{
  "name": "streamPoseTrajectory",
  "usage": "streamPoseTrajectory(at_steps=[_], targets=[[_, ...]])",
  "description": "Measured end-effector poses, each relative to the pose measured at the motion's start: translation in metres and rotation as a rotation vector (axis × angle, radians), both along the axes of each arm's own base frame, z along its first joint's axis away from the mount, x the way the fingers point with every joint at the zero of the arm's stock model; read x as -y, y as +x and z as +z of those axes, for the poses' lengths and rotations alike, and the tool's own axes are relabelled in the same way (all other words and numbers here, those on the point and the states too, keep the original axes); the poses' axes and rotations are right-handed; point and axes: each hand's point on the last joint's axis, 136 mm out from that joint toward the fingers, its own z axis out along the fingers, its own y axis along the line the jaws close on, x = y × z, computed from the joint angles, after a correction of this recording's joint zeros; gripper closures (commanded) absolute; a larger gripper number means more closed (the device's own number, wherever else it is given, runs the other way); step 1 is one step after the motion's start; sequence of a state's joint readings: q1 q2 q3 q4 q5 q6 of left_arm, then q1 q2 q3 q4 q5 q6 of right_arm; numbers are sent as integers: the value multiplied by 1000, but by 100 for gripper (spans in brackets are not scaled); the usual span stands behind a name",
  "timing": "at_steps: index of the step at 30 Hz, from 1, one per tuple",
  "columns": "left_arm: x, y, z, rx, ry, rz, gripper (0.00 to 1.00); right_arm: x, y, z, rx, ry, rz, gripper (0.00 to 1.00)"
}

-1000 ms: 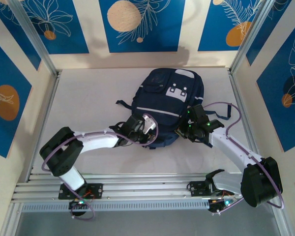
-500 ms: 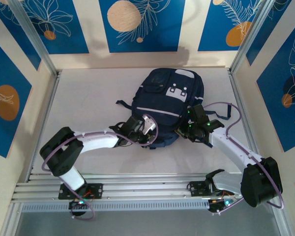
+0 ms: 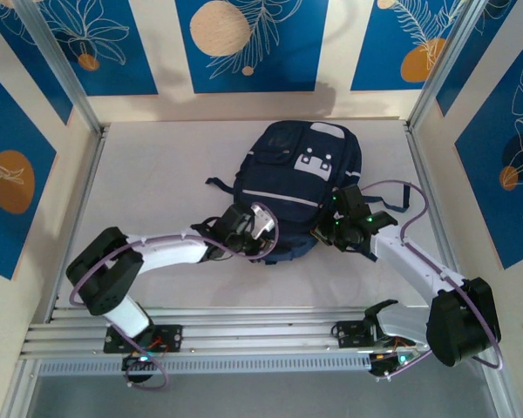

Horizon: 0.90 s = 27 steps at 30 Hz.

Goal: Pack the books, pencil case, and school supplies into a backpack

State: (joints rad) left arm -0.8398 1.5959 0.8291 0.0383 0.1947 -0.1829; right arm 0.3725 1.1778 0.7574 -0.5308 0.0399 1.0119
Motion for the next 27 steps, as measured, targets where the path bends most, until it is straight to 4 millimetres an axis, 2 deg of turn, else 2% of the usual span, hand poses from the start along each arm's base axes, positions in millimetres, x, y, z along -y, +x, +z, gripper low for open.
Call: streamPoseTrajectory(at_steps=[9,16,17,20,22,24,26,27], targets=[[-19,9,-3,7,50,63,100,13,5,0,-6,-66,-21,100],[-24,14,1,4,38,93,100,43,19,3,-19,-143,-114,100],[-23,14,2,5,31,90,100,45,21,3,-24,-148,-123,98],[-19,14,6,3,8,78,100,49,26,4,-32,-160,-130,64],[-21,12,3,-7,12,83,100,60,33,8,-22,-208,-149,39],[-23,10,-1,-18,22,85,100,70,42,14,6,-251,-179,18],[-25,8,-3,-24,28,85,100,80,51,24,43,-293,-206,6],[-25,8,-3,-25,28,84,100,84,54,29,59,-311,-220,5]])
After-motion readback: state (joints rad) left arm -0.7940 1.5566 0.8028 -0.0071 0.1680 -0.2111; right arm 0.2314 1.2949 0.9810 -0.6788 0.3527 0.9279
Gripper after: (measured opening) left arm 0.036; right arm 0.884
